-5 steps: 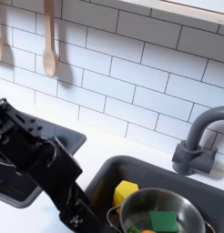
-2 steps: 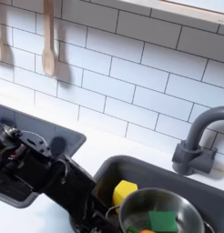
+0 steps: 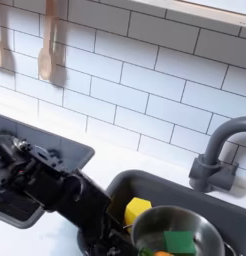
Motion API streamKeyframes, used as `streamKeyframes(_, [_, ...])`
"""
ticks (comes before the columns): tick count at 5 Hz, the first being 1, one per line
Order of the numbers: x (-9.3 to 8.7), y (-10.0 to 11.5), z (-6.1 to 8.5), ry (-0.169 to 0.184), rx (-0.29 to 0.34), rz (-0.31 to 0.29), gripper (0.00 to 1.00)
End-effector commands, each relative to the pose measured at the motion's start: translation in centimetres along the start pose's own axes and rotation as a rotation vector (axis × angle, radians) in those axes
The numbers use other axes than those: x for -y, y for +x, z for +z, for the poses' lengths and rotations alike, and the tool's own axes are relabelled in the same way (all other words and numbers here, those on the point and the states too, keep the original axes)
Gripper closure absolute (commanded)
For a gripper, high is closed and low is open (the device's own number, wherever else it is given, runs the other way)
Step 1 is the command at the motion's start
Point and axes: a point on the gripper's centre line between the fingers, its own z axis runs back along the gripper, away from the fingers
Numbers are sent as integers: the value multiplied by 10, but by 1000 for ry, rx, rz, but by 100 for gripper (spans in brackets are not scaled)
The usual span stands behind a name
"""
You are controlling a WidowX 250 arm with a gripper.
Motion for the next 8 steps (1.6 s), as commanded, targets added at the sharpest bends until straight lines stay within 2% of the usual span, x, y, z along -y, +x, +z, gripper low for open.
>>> streamKeyframes(1, [3, -9, 4, 76, -21, 15, 0])
streamKeyframes(2, [2, -9, 10, 112, -15, 38, 100])
streamKeyframes(3, [-4, -17, 34, 173, 8, 92, 100])
streamKeyframes(4, [-23, 3, 49, 240, 23, 105, 100])
streamKeyframes(5, [-16, 8, 63, 244, -43, 112, 100])
streamKeyframes(6, [-20, 11, 81, 292, -90, 129, 100])
streamKeyframes(7, [-25, 25, 108, 412, -96, 115, 100])
streamKeyframes(8, [-33, 34, 133, 531, -148, 120, 100])
